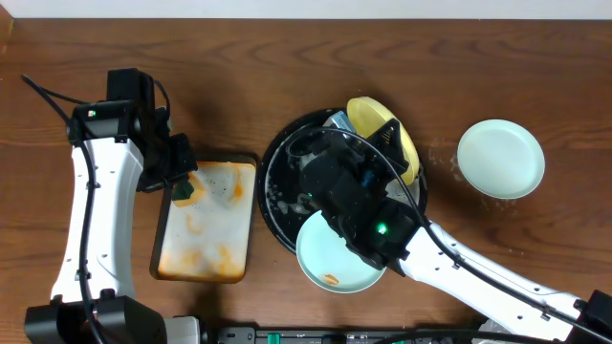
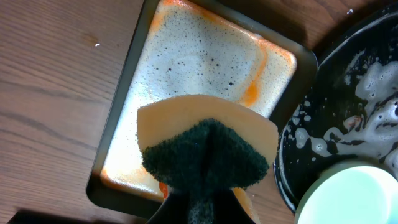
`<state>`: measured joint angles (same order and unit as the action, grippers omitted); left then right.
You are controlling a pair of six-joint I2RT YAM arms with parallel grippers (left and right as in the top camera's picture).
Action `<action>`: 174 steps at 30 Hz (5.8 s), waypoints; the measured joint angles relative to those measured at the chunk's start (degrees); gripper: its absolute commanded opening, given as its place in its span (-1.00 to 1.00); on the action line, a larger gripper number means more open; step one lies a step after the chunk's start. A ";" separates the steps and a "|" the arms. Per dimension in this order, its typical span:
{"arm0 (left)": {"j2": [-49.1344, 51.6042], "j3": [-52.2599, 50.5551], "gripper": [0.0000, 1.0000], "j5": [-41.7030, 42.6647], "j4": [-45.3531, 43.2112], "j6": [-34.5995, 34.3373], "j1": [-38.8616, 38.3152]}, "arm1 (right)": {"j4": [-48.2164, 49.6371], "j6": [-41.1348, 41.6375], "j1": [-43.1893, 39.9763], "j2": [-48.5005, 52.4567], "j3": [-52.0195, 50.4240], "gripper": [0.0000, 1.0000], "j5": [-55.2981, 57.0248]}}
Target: Clean dirty plates on tray and stack at the side
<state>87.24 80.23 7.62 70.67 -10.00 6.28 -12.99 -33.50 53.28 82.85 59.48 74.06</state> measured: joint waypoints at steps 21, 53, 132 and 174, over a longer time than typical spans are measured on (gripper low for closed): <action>0.00 0.00 -0.85 0.20 -0.02 0.00 0.00 | 0.02 -0.22 0.00 0.00 0.00 -0.98 0.33; 0.00 0.00 -0.84 0.20 -0.02 0.00 0.00 | 0.22 -0.22 0.00 0.00 0.00 -0.98 0.33; 0.00 0.00 -0.85 0.68 -0.02 0.87 0.00 | 0.22 -0.22 0.00 0.00 0.00 -0.98 0.35; 0.00 0.00 -0.84 1.05 -0.02 0.87 0.00 | -18.16 36.76 -46.18 -11.74 1.64 -0.98 -53.68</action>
<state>87.24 80.23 8.67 70.65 -9.13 6.28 -31.16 3.27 7.09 71.11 61.12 20.38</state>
